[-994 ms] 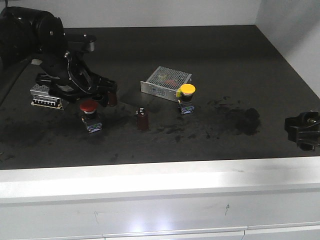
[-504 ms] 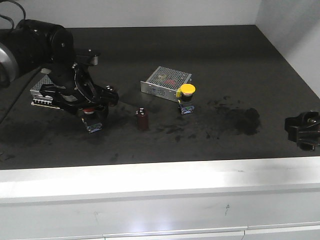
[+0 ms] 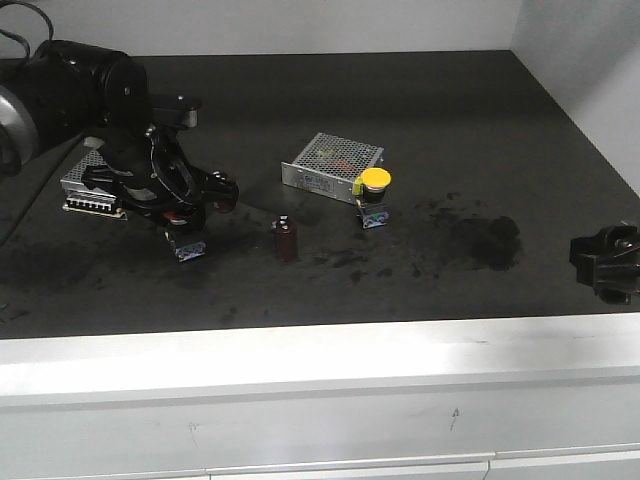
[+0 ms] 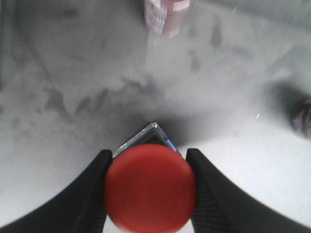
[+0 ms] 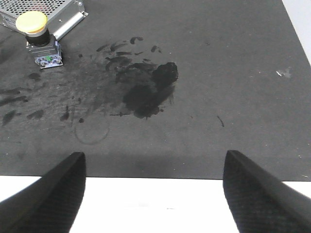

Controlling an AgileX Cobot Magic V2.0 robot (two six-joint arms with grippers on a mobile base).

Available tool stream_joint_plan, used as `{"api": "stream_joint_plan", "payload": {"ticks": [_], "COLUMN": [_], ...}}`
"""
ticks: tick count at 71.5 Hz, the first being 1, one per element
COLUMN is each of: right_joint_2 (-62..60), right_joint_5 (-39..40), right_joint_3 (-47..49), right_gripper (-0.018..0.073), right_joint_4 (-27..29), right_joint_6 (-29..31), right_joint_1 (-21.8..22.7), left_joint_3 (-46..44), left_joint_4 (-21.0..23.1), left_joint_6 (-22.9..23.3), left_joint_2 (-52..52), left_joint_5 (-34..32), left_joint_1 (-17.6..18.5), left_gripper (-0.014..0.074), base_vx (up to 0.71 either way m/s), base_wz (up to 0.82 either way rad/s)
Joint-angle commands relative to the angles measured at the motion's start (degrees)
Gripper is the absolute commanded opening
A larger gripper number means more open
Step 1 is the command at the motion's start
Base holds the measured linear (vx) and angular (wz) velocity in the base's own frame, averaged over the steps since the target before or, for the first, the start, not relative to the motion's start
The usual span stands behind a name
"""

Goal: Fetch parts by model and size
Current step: 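Lower the left gripper onto the red-capped push button and grasp it, then lift the red-capped button with the left gripper and withdraw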

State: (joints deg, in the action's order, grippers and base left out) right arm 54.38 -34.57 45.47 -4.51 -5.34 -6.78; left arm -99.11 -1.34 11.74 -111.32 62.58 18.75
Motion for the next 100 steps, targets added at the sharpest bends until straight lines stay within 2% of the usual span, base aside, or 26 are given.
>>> {"api": "stream_joint_plan", "payload": {"ticks": [1, 16, 34, 55, 82, 92, 100], "right_joint_2": [-0.39, -0.39, -0.39, -0.39, -0.39, -0.39, -0.39], "right_joint_5": [3.17, 3.23, 3.23, 5.41, 7.80, 7.96, 8.24], "right_joint_3": [1.98, 1.98, 1.98, 1.98, 1.98, 1.98, 1.98], "right_gripper": [0.0557, 0.0557, 0.0557, 0.0557, 0.0557, 0.0557, 0.0557], "right_joint_4": [-0.45, -0.45, -0.45, -0.25, 0.24, 0.19, 0.76], "right_joint_6": [0.51, 0.51, 0.51, 0.51, 0.51, 0.51, 0.33], "right_joint_1": [0.03, 0.03, 0.03, 0.03, 0.09, 0.09, 0.09], "left_joint_3": [-1.76, 5.36, 22.81, 43.66, 64.64, 69.53, 71.03], "left_joint_4": [-1.49, -6.07, -6.01, -5.65, -5.65, -5.65, -5.65], "left_joint_6": [0.61, 0.86, 0.86, 0.80, 0.80, 0.80, 0.80], "left_joint_2": [5.61, 15.59, 34.39, 62.01, 99.48, 110.17, 113.10], "left_joint_5": [-2.99, -9.23, -20.89, -32.84, -34.12, -34.12, -33.98], "left_joint_1": [1.10, 2.36, 2.36, 2.36, 2.36, 2.36, 2.36], "left_gripper": [-0.0009, -0.0008, -0.0008, -0.0007, -0.0007, -0.0007, -0.0007], "base_vx": [0.00, 0.00, 0.00, 0.00, 0.00, 0.00, 0.00], "base_wz": [0.00, 0.00, 0.00, 0.00, 0.00, 0.00, 0.00]}}
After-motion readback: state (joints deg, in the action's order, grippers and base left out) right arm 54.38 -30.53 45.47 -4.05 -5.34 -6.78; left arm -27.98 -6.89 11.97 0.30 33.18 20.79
